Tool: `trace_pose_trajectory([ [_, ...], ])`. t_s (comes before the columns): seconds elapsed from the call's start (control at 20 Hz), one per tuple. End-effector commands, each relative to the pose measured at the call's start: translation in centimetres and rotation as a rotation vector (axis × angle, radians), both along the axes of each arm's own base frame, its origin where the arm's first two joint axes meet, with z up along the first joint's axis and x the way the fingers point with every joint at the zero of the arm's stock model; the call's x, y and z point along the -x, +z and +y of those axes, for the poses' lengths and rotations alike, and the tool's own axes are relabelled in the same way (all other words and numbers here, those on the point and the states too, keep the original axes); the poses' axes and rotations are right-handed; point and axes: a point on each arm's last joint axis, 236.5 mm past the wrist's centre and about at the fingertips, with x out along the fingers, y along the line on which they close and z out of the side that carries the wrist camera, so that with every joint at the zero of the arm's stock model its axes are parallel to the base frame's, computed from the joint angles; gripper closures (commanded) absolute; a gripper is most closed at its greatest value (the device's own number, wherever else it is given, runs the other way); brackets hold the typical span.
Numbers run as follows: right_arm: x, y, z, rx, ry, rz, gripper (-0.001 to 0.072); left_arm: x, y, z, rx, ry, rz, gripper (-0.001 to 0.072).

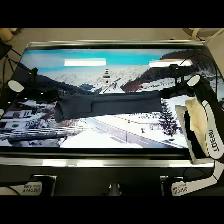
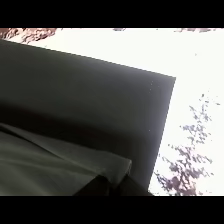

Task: Fold the shirts.

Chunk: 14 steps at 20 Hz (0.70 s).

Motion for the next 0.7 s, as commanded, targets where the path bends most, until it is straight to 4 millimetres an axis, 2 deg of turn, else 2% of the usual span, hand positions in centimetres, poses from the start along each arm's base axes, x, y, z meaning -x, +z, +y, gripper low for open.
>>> trace_pose_trajectory([
  [0.0,-0.8,-3.3,0.6,-0.05,-0.045,0.051,0.0695,-1.3,-3.7,-0.1,0.025,0.008,0.07,0.0683],
  [0.15,-0.6,-5.1,1.3,-0.09,-0.059,0.086,0.0689,-1.2,-5.6,-0.7,0.065,0.019,0.115,0.0683],
  [0.2,-0.7,-5.1,1.6,-0.11,-0.066,0.087,0.0639,-1.3,-5.7,-1.0,0.079,0.024,0.117,0.0682],
  [0.25,-1.0,-4.8,1.9,-0.127,-0.072,0.079,0.0548,-1.4,-5.5,-1.1,0.087,0.026,0.113,0.0665],
  [0.3,-1.2,-3.9,1.9,-0.135,-0.064,0.057,0.04,-1.6,-5.0,-1.1,0.088,0.028,0.102,0.052],
  [0.35,-1.4,-2.8,1.5,-0.125,-0.04,0.031,0.0241,-1.9,-4.3,-0.8,0.089,0.028,0.09,0.0307],
  [0.4,-1.5,-1.5,0.8,-0.109,-0.014,0.006,0.0129,-2.3,-3.3,-0.5,0.09,0.028,0.074,0.0141],
  [0.45,-1.5,-0.4,-0.5,-0.098,-0.012,-0.007,0.0051,-2.6,-2.0,-0.1,0.091,0.026,0.057,0.0134],
  [0.5,-1.3,0.2,-2.1,-0.096,-0.032,-0.005,0.0029,-2.9,-0.7,0.3,0.091,0.026,0.036,0.0134],
  [0.6,-0.4,-0.3,-4.9,-0.131,-0.119,0.044,0.0023,-3.6,2.1,0.8,0.084,0.026,-0.022,0.0135],
  [0.65,0.3,-1.1,-5.4,-0.157,-0.143,0.086,0.002,-3.7,3.5,0.6,0.081,0.021,-0.051,0.0135],
])
